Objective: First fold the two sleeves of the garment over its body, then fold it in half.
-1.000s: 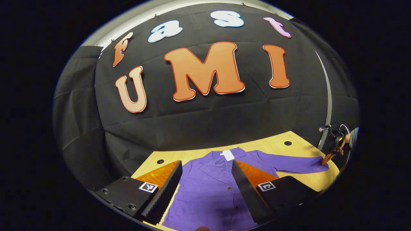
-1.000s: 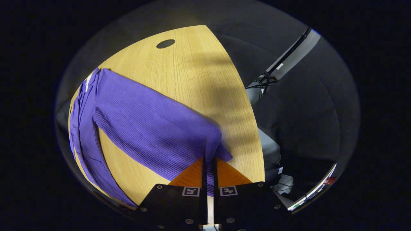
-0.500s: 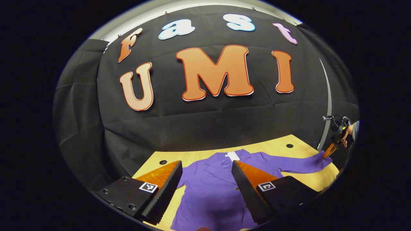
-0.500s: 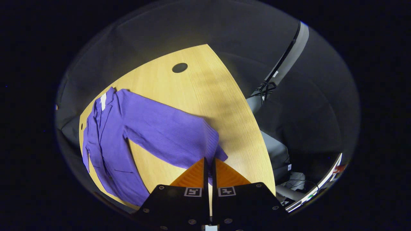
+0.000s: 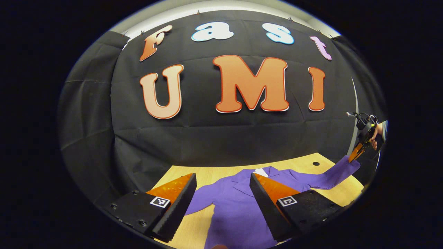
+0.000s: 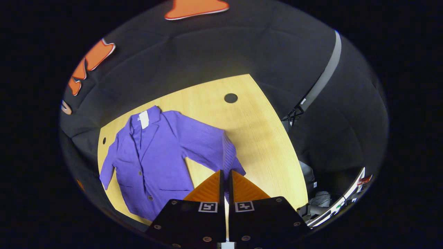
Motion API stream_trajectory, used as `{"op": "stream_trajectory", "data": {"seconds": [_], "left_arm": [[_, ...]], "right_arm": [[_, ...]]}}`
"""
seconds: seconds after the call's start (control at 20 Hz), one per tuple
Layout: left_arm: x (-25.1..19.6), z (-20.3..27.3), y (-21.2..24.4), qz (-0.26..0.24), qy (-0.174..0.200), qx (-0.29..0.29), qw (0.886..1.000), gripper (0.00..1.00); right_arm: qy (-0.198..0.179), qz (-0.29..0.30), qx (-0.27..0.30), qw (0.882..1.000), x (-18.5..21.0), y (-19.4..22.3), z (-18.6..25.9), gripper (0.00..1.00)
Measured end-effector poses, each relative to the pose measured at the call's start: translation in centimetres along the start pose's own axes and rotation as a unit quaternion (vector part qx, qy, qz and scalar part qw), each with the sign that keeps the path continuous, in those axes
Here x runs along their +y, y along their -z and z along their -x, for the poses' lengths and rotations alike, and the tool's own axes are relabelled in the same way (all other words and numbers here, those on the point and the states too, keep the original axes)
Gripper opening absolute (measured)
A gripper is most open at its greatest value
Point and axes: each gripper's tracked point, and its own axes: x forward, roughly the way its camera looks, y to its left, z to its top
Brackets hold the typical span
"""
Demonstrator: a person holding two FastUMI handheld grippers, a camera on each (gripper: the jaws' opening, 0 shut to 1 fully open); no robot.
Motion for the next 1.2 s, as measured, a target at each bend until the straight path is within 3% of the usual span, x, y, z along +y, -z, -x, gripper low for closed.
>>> {"op": "stream_trajectory", "data": {"seconds": [0.45,0.85,1.2], "left_arm": [[9.1,0.2,1.4,0.005,-0.014,-0.001,1.0,0.97],[16.5,0.4,3.6,0.014,-0.031,0.015,0.999,0.97],[20.5,0.1,5.4,0.017,-0.046,0.029,0.998,0.97]], "right_arm": [[-0.021,0.032,-0.037,0.999,12.6,-2.9,4.3,0.04],[-0.055,0.075,-0.043,0.995,25.1,-2.9,4.6,0.04],[-0.101,0.102,-0.039,0.989,35.4,-2.1,3.8,0.04]]}}
